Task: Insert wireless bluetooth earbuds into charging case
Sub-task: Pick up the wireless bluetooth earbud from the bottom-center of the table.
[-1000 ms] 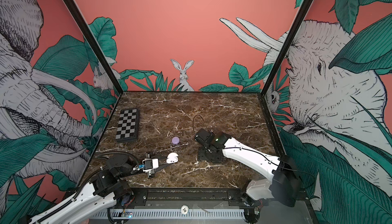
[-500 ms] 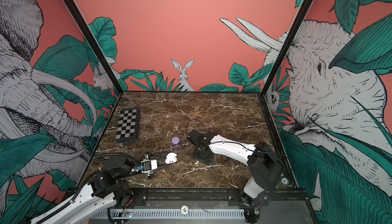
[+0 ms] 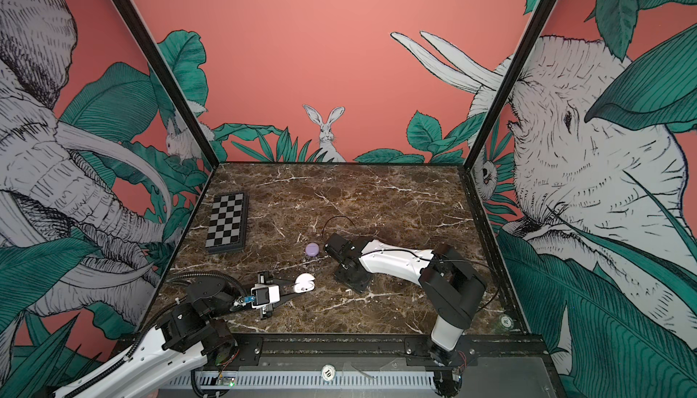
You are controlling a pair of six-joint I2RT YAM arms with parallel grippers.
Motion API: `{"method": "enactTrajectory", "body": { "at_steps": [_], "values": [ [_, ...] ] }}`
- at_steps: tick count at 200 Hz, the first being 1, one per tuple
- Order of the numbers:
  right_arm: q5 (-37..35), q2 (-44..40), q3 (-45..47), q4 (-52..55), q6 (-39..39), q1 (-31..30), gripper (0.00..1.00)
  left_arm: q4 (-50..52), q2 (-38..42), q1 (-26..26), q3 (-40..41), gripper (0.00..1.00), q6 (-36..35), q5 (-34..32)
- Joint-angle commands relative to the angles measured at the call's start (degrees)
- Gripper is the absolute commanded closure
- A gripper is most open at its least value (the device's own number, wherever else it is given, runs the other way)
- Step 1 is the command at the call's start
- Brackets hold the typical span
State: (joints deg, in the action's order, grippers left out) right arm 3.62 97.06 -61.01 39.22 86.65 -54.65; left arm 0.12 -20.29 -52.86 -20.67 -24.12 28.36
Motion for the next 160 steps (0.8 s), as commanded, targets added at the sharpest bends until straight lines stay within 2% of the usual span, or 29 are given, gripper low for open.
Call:
{"method": "enactTrajectory", "body": {
  "at_steps": [1,82,116,160],
  "values": [
    [-0.79,1.10,-0.02,0.23,1.41,-0.49,0.45,0.23,0.08,-0.14,-0.18,1.00,-0.93,1.17],
    [-1.37,2.25,0.72,-1.15,1.94,-0.90,0.48,0.67,-0.10,-0.14,-0.34,1.00,-1.22,1.17],
    [-0.79,3.58,0.57,-1.17,1.33,-0.95,0.57,1.07,0.05,-0.14,-0.43,1.00,-1.41,1.06],
    [-2.61,3.58,0.38,0.12,0.66,-0.98,0.58,1.21,-0.05,-0.14,-0.45,1.00,-1.62,1.00]
  ]
}}
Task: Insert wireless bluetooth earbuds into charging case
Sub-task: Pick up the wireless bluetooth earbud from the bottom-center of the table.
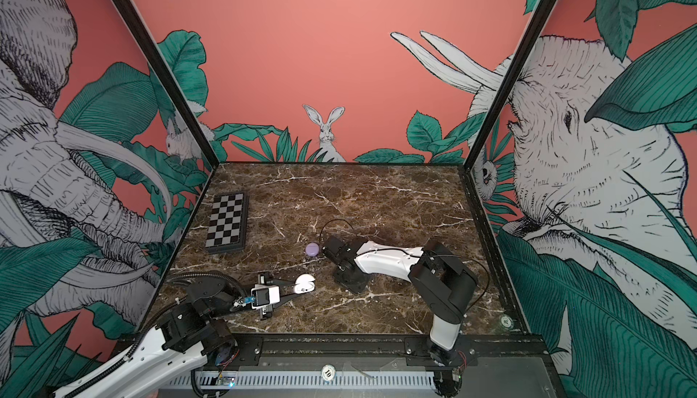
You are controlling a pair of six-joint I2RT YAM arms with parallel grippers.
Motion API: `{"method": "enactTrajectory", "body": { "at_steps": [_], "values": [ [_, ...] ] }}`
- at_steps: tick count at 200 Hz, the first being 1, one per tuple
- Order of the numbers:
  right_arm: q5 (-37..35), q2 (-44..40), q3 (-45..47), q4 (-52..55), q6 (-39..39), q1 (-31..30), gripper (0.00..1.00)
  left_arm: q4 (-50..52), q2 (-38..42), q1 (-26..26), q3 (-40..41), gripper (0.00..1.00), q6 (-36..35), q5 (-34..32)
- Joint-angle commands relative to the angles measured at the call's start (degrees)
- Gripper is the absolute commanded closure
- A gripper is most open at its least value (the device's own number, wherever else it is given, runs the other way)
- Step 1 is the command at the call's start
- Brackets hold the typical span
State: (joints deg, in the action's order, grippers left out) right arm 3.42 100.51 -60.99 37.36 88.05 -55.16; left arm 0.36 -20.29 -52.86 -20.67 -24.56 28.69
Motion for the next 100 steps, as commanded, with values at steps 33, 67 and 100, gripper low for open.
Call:
{"method": "enactTrajectory", "body": {
  "at_steps": [33,67,100],
  "values": [
    [-4.90,0.10,-1.11,4.51,-3.31,-0.41,0.64,1.13,-0.10,-0.14,-0.51,1.00,-1.24,0.67],
    [-4.52,0.91,-2.24,5.67,-6.93,-0.48,0.70,1.48,-0.09,-0.14,-0.69,1.00,-1.54,0.58],
    [-1.91,1.43,-1.99,4.67,-8.95,-0.48,0.72,1.57,-0.15,-0.14,-0.69,1.00,-1.55,0.56]
  ]
}}
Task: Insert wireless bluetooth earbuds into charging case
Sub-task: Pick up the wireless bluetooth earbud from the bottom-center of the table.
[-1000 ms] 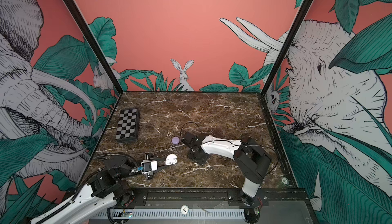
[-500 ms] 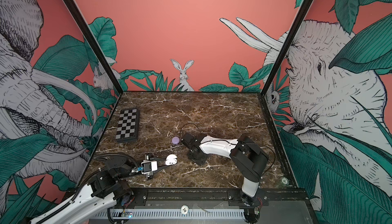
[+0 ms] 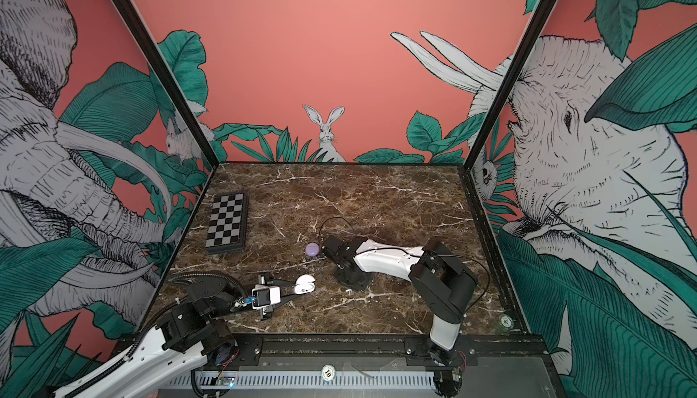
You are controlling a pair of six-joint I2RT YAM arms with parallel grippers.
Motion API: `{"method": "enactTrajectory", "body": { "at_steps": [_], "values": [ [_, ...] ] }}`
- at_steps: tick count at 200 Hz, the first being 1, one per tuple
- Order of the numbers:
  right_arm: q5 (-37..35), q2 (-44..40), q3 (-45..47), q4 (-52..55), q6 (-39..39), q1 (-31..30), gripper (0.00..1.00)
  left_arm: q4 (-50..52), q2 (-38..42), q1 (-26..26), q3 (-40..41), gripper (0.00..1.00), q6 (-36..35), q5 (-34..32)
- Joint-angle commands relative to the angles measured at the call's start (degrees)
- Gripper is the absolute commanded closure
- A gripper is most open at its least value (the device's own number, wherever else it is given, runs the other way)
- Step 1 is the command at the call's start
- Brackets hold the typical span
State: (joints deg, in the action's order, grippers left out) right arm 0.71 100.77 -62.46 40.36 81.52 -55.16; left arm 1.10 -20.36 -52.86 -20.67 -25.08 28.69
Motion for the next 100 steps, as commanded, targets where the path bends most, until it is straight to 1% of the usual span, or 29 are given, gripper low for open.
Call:
{"method": "enactTrajectory", "body": {
  "at_steps": [1,11,73,100],
  "values": [
    [0.88,1.18,-0.50,1.58,-2.46,-0.48,0.72,0.83,-0.10,-0.14,-0.69,1.00,-1.02,0.57],
    [1.38,1.49,-0.73,1.56,-4.06,-0.56,0.72,0.83,-0.19,-0.14,-0.67,1.00,-0.97,0.66],
    [0.22,2.41,-0.78,4.79,-6.09,-0.94,0.73,1.00,-0.21,-0.14,-0.78,1.00,-1.04,0.74],
    [0.13,2.97,-1.16,5.41,-8.37,-0.93,0.76,1.01,-0.25,-0.14,-0.78,1.00,-1.11,0.76]
  ]
}}
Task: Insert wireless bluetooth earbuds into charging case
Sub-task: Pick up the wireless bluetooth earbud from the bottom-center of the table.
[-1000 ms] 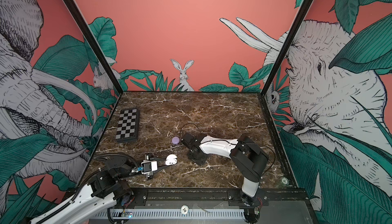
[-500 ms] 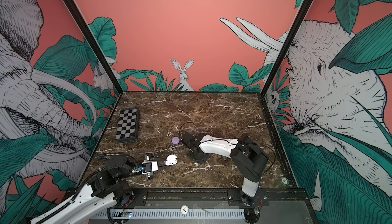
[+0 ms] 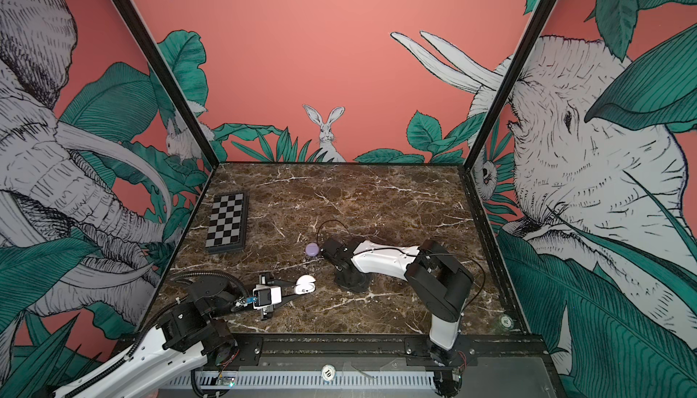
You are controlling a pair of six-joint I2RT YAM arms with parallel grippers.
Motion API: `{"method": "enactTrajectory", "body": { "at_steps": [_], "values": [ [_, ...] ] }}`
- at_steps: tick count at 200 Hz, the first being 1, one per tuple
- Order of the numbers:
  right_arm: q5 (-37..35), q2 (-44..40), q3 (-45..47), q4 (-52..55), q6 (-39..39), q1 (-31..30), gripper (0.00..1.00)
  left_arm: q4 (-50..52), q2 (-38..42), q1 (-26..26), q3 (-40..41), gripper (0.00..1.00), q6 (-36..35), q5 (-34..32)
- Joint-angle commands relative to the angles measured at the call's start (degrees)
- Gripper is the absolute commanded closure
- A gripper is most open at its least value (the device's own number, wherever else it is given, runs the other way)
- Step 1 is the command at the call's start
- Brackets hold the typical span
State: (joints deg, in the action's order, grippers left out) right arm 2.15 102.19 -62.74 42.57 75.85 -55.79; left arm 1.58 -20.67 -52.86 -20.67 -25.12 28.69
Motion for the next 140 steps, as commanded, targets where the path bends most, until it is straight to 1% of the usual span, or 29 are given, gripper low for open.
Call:
{"method": "enactTrajectory", "body": {
  "at_steps": [1,28,52,78,113,140],
  "values": [
    [-1.34,1.58,-1.02,3.21,-2.81,-0.33,0.76,0.52,0.03,-0.14,-0.78,1.00,-1.02,0.76],
    [-1.32,2.59,-2.46,5.02,-6.43,-0.26,0.76,0.59,0.00,-0.15,-0.78,1.00,-1.24,0.76],
    [-0.66,2.06,-2.75,4.38,-10.41,0.07,0.75,0.61,0.01,-0.14,-0.78,1.00,-1.32,0.67],
    [-1.73,2.04,-4.15,6.21,-16.24,0.22,0.74,0.61,-0.08,-0.14,-0.81,1.00,-1.32,0.62],
    [-1.34,2.86,-5.60,7.78,-24.60,0.75,0.69,0.79,-0.12,-0.18,-0.85,1.00,-1.59,0.49],
    [-2.19,3.24,-6.17,8.74,-28.88,1.04,0.69,0.94,-0.25,-0.14,-0.95,1.00,-1.68,0.41]
  ]
}}
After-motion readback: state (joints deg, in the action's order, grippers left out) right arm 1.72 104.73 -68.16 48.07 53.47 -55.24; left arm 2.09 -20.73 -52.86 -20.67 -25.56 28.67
